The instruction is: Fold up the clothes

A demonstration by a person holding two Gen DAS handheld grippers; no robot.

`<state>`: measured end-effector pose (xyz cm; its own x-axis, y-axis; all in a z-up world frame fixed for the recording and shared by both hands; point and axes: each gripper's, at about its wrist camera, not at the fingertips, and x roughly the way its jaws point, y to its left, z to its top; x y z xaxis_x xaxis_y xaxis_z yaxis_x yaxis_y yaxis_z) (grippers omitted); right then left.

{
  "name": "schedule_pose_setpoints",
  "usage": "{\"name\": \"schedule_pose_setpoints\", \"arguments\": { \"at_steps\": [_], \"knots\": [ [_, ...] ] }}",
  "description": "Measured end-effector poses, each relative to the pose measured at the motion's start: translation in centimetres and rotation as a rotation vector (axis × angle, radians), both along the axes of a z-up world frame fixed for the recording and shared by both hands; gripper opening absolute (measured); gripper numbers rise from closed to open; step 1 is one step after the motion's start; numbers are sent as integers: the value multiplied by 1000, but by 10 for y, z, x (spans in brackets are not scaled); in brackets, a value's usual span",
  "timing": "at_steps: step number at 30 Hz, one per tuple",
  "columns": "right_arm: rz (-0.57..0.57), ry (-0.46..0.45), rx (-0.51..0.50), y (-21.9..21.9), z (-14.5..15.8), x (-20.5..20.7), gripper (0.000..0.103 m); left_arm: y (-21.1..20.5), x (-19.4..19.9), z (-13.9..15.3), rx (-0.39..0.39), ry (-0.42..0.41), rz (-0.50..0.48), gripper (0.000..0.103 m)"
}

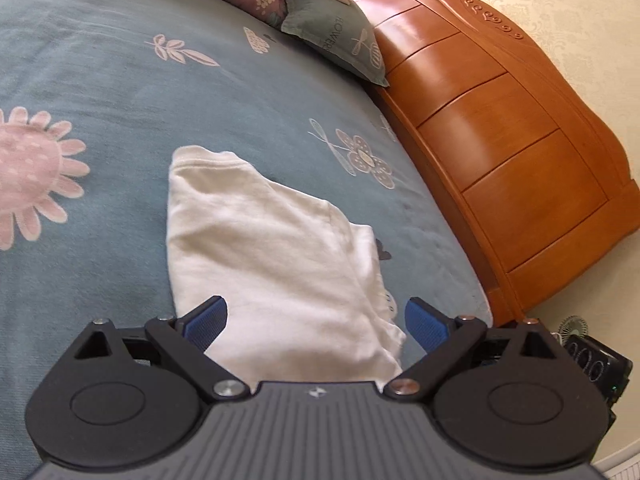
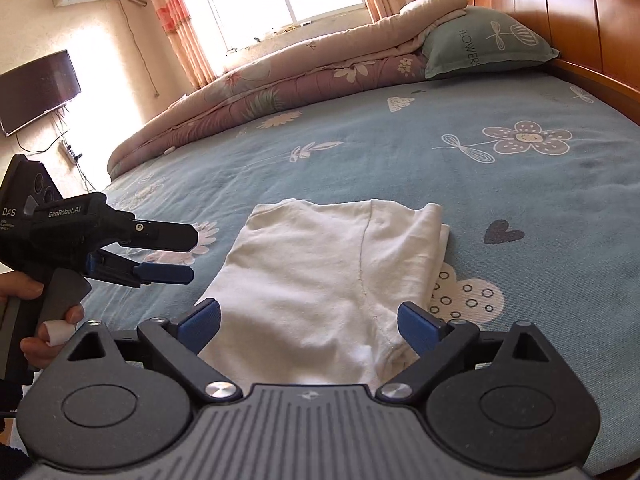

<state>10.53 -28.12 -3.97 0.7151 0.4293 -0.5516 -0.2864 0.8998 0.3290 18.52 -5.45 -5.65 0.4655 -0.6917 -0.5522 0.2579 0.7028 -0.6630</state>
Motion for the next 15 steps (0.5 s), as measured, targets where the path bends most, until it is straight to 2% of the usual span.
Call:
{"name": "schedule_pose_setpoints", "arguments": {
  "at_steps": [4, 8, 11, 15],
  "knots": [
    [27, 37, -19, 13, -13, 0, 98, -11, 0, -21, 32, 74, -8, 95],
    [-2, 83, -12, 7, -23, -3, 98, -12, -2, -7, 52, 51, -15, 96],
    [-21, 102, 63, -10, -22, 4, 101, -4, -3, 5, 29, 6, -8, 96],
    [-47, 129, 183, -36, -19, 19, 103, 13, 7, -7, 16, 66, 76, 96]
  ]
}}
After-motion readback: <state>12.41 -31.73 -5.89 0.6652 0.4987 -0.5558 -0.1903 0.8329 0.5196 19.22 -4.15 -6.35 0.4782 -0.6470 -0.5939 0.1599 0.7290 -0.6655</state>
